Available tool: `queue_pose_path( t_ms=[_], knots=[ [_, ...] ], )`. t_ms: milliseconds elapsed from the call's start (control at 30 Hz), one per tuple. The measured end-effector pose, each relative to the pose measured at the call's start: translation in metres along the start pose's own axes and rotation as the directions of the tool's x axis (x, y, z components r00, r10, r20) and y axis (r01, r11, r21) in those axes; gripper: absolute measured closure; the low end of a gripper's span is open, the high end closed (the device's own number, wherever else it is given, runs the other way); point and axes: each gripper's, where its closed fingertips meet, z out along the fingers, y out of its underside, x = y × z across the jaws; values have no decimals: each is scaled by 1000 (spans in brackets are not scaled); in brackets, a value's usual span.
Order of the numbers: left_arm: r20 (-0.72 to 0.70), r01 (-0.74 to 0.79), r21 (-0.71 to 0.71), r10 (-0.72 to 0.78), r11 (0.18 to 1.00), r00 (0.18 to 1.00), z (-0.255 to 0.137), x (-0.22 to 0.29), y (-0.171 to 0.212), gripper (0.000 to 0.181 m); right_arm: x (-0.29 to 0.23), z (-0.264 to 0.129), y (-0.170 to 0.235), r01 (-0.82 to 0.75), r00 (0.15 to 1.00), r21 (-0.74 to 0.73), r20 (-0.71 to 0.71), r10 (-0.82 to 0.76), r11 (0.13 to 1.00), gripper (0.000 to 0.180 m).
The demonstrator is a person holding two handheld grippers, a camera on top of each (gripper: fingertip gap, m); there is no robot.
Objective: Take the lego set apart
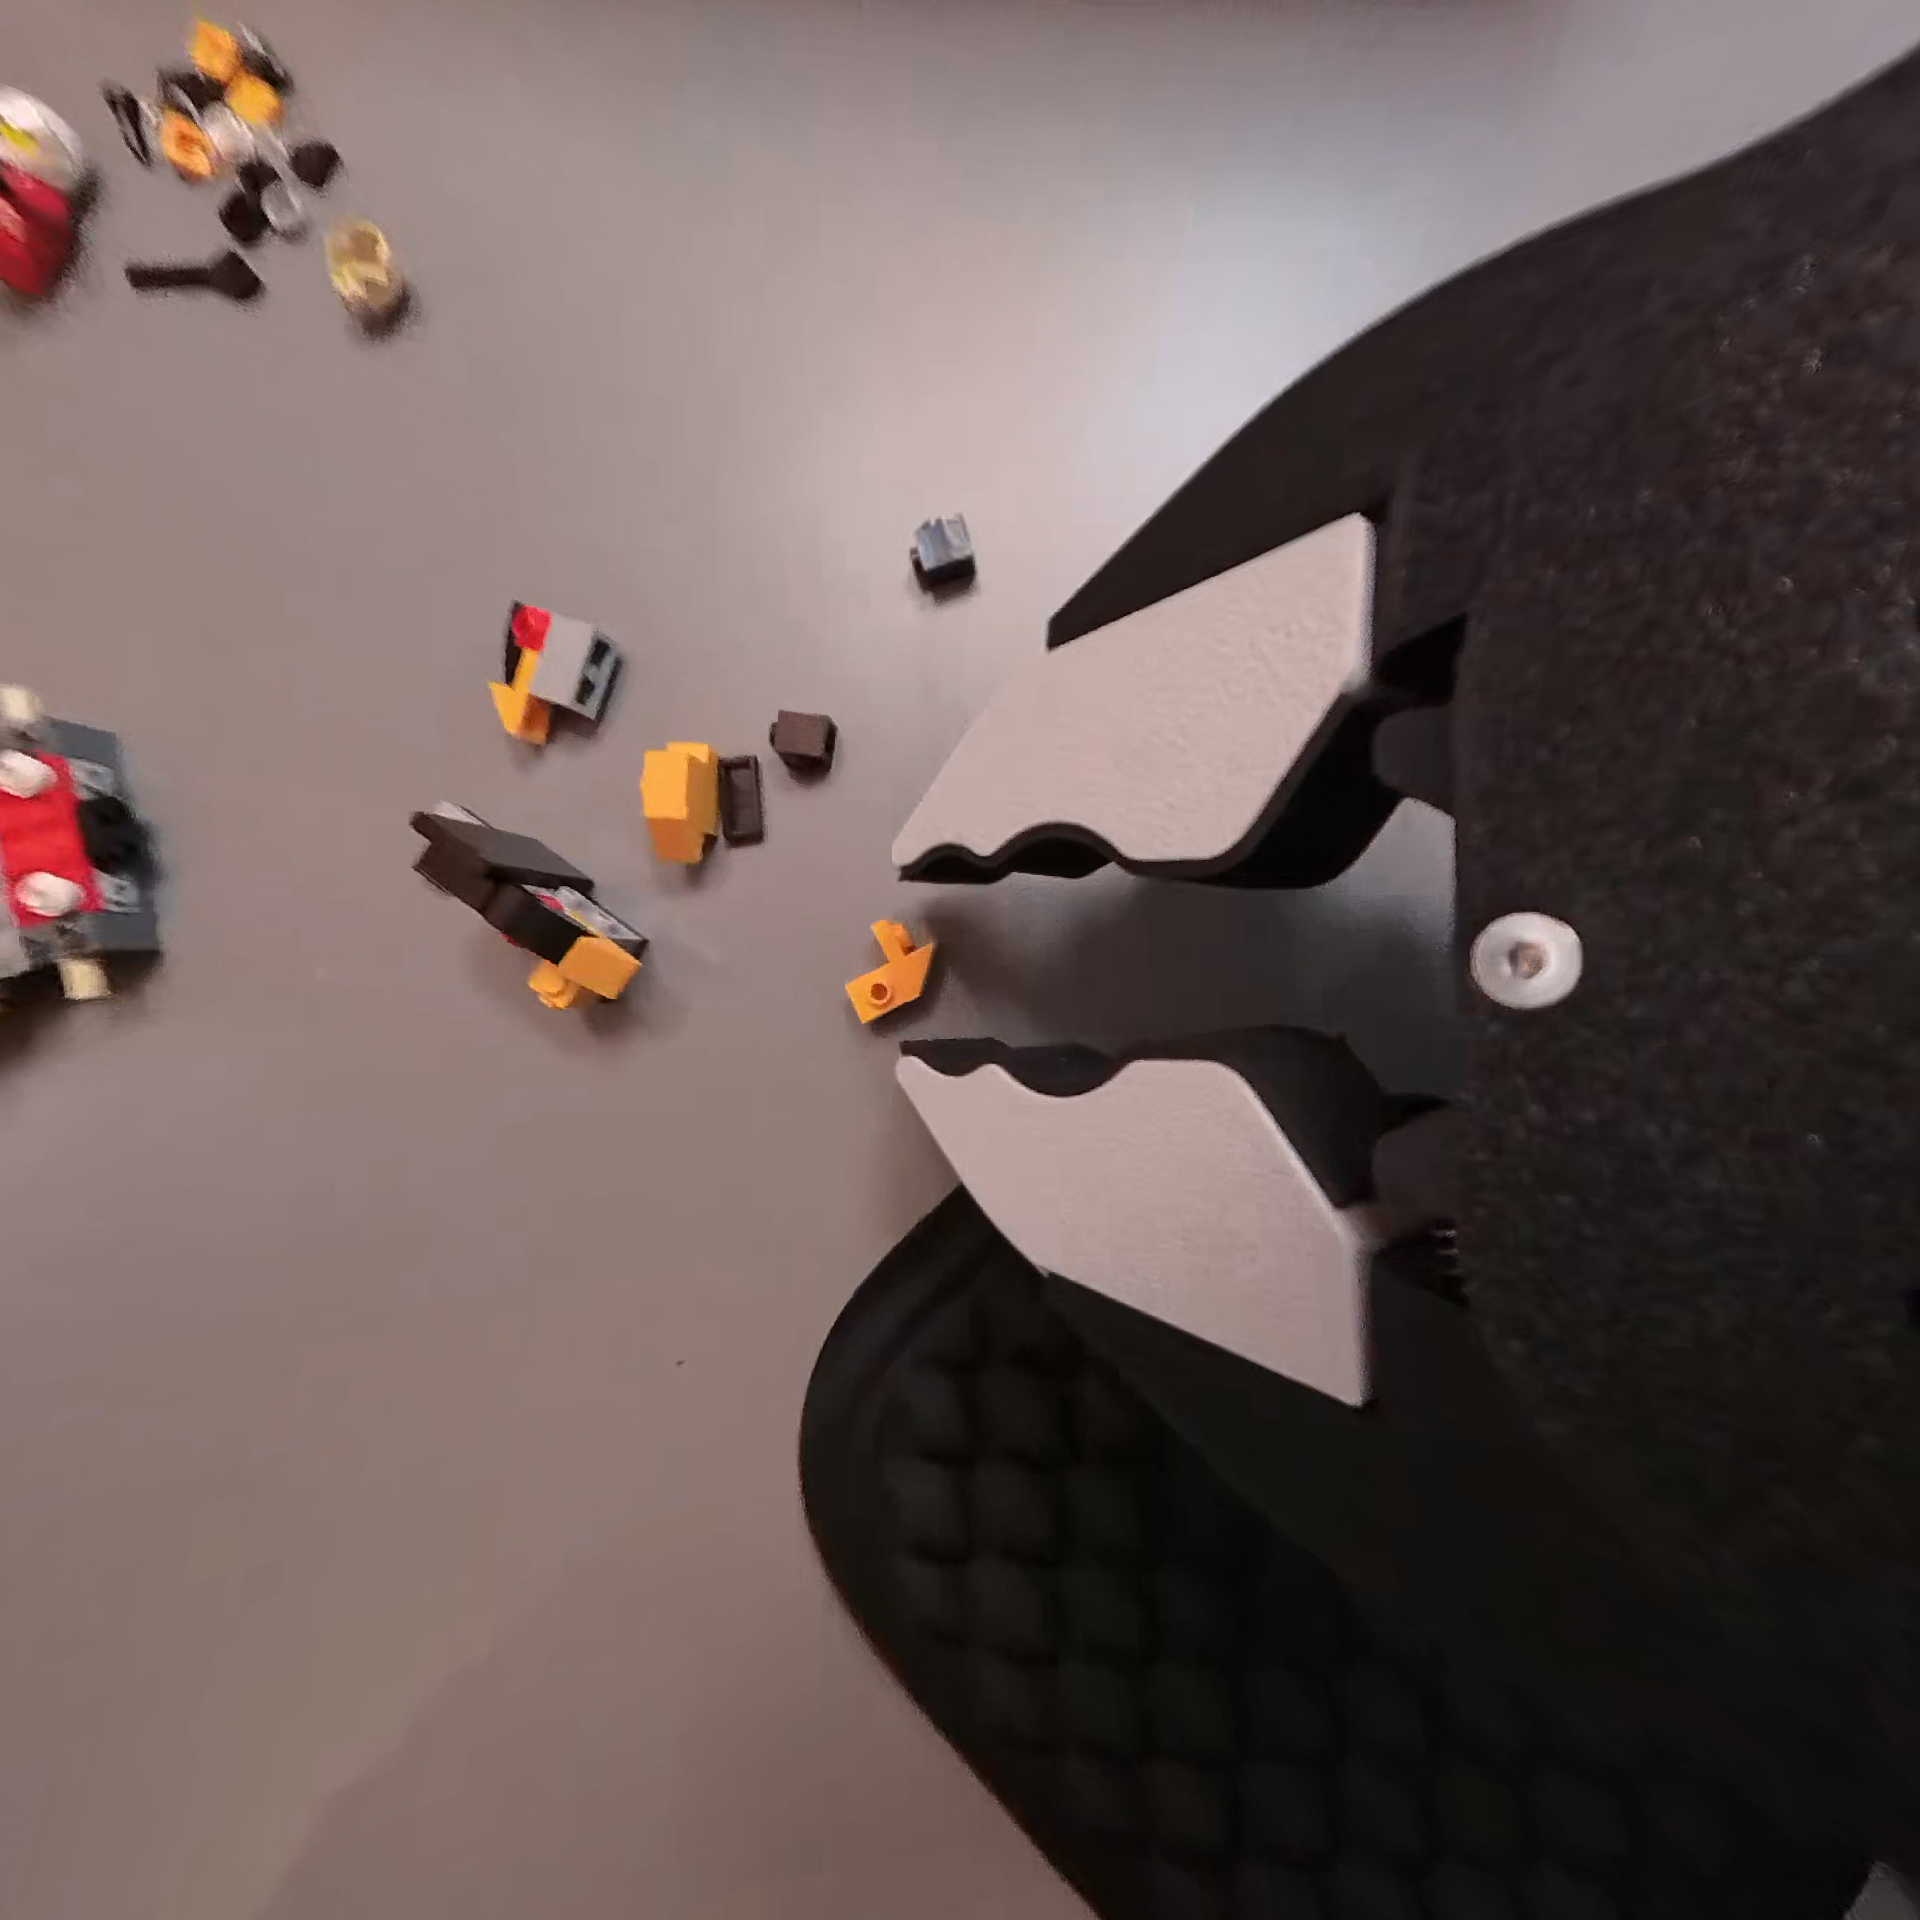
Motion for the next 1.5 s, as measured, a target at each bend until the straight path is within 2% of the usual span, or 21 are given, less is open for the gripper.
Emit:
queue_pose_path(
  t_ms=[67, 133, 233, 367, 567, 700, 800, 867, 967, 1067, 1133, 1267, 1400, 1433, 1500],
  knots=[
    [-15, -17, -9, 17, 1000, 1000, 1, 7, 0, 181, -1, 8, 7, 31, 999, -58, 20, -30, 998, 154],
    [-38, -24, -24, 23, 999, 999, 1, 14, 1, 181, -5, 11, 5, 54, 998, -55, 43, -52, 997, 167],
    [-75, -5, -32, 2, 999, 997, 1, 22, 0, 181, -9, 12, 3, 105, 994, -61, 37, -103, 993, 168],
    [-214, 112, -94, -129, 989, 968, 6, 52, 3, 181, -14, 2, -35, 154, 988, 112, -19, -153, 982, 168],
    [-427, 268, -242, -350, 933, 834, 10, 117, 12, 175, -31, 0, -109, 242, 970, 355, -119, -213, 903, 169],
    [-479, 266, -293, -382, 918, 790, 9, 143, 20, 172, -50, 8, -141, 289, 957, 459, -148, -249, 840, 169],
    [-487, 288, -319, -416, 903, 768, 9, 152, 22, 171, -58, 12, -154, 389, 919, 486, -257, -298, 783, 169],
    [-496, 310, -338, -448, 889, 744, 9, 158, 22, 169, -61, 16, -158, 470, 876, 461, -347, -335, 753, 169],
    [-442, 308, -396, -474, 865, 762, 13, 157, 38, 165, -63, 24, -159, 601, 776, 357, -475, -414, 715, 169],
    [-452, 339, -441, -532, 831, 716, 13, 163, 44, 167, -61, 31, -160, 698, 662, 230, -566, -490, 678, 169],
    [-454, 355, -455, -556, 817, 696, 13, 164, 47, 170, -59, 33, -159, 738, 604, 172, -598, -526, 652, 169],
    [-479, 427, -480, -637, 766, 604, 13, 170, 45, 165, -59, 34, -156, 765, 558, 120, -615, -558, 632, 169],
    [-497, 450, -491, -664, 746, 559, 14, 172, 46, 172, -62, 34, -156, 756, 583, 157, -603, -544, 636, 169],
    [-519, 464, -495, -678, 735, 520, 12, 172, 43, 172, -64, 32, -157, 728, 632, 219, -582, -512, 649, 169],
    [-571, 547, -505, -734, 668, 368, 7, 170, 29, 172, -69, 22, -163, 612, 773, 400, -484, -409, 683, 166]
  ],
)
